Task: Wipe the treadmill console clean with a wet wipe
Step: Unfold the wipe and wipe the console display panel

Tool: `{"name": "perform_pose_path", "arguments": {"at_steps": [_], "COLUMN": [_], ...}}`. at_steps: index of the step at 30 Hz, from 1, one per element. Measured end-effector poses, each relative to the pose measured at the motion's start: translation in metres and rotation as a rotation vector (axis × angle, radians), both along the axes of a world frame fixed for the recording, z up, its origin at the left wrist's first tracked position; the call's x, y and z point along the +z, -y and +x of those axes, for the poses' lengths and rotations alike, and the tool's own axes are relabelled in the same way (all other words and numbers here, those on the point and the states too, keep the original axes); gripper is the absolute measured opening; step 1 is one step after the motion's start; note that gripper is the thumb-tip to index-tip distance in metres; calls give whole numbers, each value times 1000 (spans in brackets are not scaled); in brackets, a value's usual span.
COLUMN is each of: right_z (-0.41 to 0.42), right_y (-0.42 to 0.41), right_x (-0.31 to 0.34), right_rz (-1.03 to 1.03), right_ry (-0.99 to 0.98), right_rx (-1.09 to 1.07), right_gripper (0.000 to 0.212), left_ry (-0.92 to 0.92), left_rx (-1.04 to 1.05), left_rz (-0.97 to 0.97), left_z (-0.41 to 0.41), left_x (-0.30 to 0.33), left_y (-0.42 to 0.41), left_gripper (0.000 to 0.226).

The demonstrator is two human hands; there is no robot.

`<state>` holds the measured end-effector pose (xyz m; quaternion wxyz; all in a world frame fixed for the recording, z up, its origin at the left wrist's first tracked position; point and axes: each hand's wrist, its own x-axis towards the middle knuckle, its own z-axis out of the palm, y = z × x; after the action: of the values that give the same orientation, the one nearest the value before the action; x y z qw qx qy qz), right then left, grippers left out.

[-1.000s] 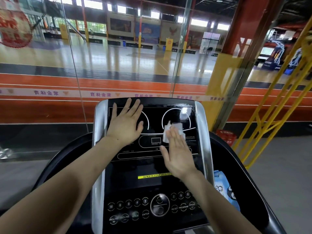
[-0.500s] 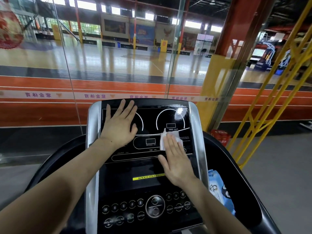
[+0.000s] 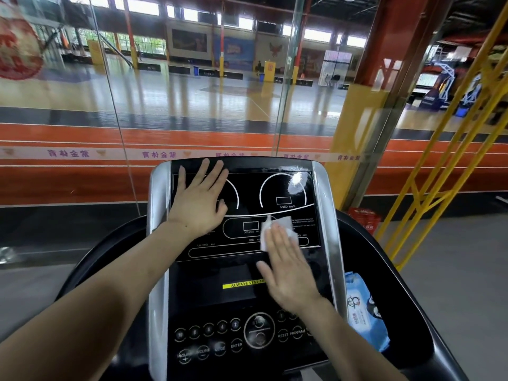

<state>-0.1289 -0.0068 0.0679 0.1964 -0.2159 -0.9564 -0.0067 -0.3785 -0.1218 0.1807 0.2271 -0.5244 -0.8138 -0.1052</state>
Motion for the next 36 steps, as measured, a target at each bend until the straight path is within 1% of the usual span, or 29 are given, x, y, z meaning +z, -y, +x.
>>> {"name": "perform_pose_path", "arguments": {"at_steps": [4, 7, 8, 11, 14, 16, 18, 21, 24, 28, 31, 33, 36], "right_z": [29, 11, 1, -22, -13, 8, 27, 29, 11, -26, -41, -33, -6], "right_y": [-27, -7, 4, 33, 25, 1, -21, -27, -32, -64, -73, -67, -43], "right_x": [-2, 0, 2, -1, 2, 3, 5, 6, 18, 61, 81, 76, 43], "right_rz": [-66, -106, -107, -62, -26, -36, -89, -137, -186, -251, -244, -243, -235], "right_ry": [-45, -71, -65, -4, 24, 17, -6, 5, -40, -114, -138, -133, -135], "right_rx": [-176, -220, -198, -34, 48, 2, -107, -187, -157, -130, -125, -105, -103], "right_gripper": [76, 78, 78, 77, 75, 76, 79, 84, 83, 83, 84, 82, 84], "left_ry": [18, 24, 21, 3, -7, -2, 4, 22, 41, 43, 33, 28, 27], "left_rx": [-4, 1, 3, -6, -7, -12, -14, -10, -8, -12, -13, -16, -14], "left_rz": [-15, -32, -34, -24, -23, -27, -27, -33, -38, -37, -36, -29, -43], "left_z": [0, 1, 1, 0, -1, -2, -2, 0, 2, 3, 1, 1, 0], "left_x": [2, 3, 3, 1, 0, 1, 1, 3, 5, 6, 6, 5, 5], "left_y": [1, 1, 0, 0, 1, 1, 2, 1, 1, 2, 2, 2, 2], "left_gripper": [78, 79, 79, 78, 78, 78, 78, 79, 78, 77, 78, 80, 79]}}
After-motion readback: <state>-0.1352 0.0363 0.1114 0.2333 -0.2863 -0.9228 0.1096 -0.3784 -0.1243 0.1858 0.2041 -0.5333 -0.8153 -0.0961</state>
